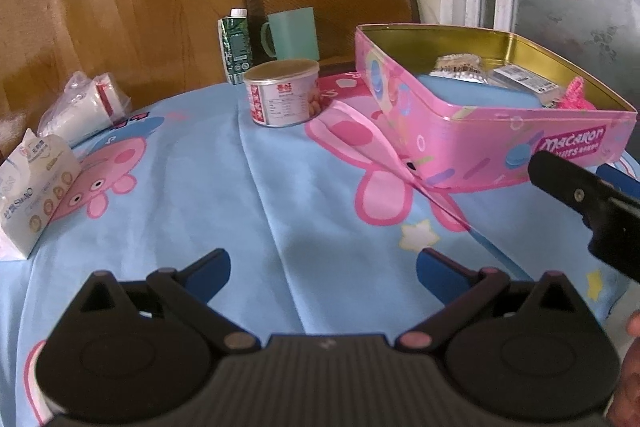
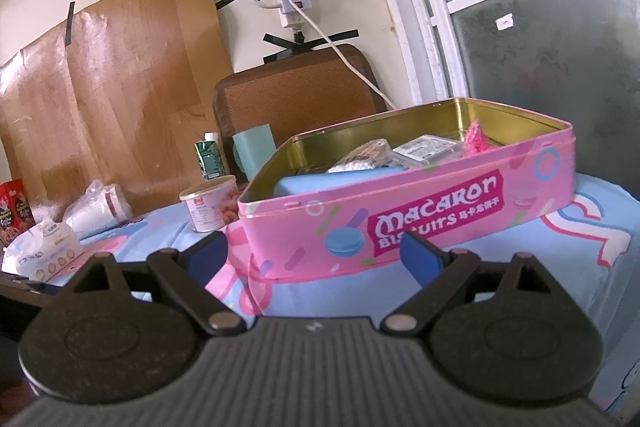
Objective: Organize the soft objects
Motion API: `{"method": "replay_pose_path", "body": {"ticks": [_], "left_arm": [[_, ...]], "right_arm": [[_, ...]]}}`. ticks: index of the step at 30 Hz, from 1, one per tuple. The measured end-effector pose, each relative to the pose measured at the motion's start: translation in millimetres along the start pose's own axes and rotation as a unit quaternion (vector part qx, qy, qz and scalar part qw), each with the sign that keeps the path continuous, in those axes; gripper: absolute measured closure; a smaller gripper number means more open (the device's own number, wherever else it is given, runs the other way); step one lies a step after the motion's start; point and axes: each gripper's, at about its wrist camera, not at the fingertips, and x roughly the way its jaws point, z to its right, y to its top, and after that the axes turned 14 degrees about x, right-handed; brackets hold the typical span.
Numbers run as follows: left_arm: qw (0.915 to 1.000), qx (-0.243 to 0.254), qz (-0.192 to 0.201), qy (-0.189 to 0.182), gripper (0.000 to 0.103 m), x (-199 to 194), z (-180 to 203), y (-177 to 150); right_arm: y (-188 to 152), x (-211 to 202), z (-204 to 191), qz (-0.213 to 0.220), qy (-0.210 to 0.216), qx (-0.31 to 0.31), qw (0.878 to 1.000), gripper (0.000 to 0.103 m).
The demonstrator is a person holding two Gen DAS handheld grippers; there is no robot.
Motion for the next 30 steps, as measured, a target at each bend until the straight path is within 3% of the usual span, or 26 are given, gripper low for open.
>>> {"method": "replay_pose_path", "body": {"ticks": [30], "left_arm": [[0.9999,-0.004,0.012,-0.006,0.000,-14.3,-0.4,-1.7]], "right_arm": [[-0.3,-8.1,-9.3,0.008,0.008,-0.013,1.000,0.008]]}}
